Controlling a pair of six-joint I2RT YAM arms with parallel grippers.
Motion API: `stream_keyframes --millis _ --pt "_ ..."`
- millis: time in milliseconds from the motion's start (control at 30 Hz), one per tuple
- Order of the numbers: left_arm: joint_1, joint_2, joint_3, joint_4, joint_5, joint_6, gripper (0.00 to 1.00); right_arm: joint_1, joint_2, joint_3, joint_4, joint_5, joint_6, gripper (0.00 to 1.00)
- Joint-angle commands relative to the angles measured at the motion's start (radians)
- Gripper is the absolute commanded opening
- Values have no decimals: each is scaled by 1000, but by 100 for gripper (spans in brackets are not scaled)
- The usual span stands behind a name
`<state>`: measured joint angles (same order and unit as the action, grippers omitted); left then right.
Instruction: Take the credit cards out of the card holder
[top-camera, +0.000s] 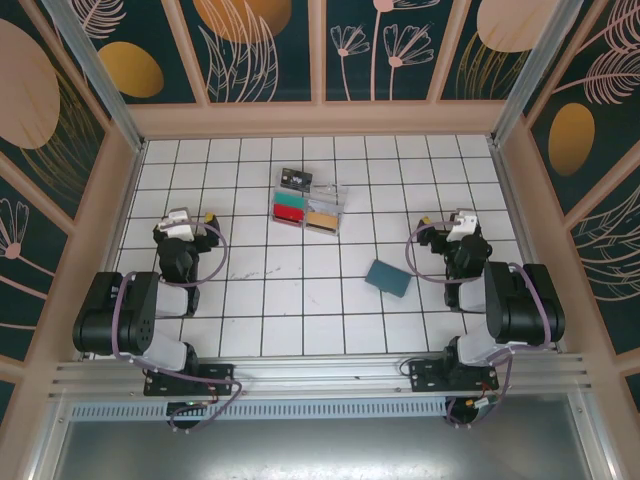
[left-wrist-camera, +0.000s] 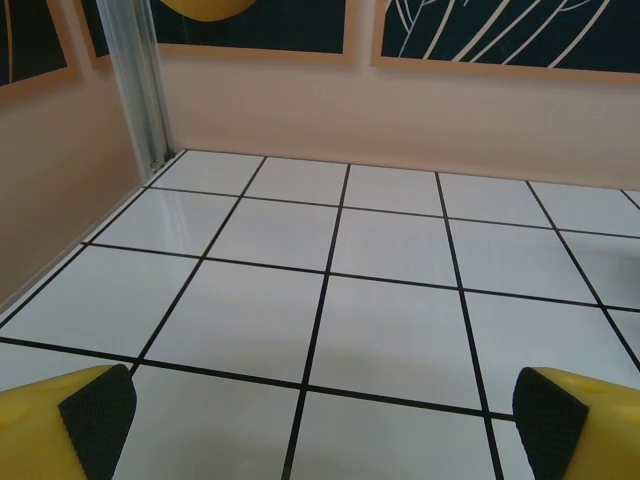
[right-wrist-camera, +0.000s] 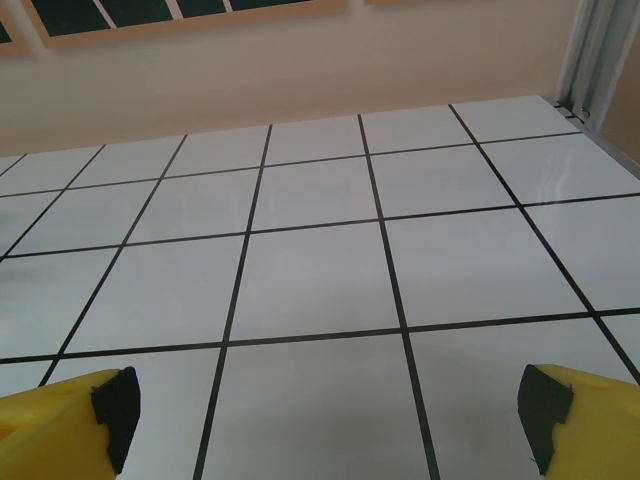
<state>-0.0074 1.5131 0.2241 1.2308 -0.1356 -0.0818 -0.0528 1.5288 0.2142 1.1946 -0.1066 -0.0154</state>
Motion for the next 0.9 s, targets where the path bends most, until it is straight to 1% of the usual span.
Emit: stream_keyframes --millis 0,767,867 --pt "-5 7 11 49 -4 8 99 -8 10 21 53 -25 20 99" --pt "-5 6 5 55 -8 8 99 -8 10 16 59 -25 21 99" --pt "-5 -21 -4 56 -46 -7 99 -8 -28 -9 83 30 40 99"
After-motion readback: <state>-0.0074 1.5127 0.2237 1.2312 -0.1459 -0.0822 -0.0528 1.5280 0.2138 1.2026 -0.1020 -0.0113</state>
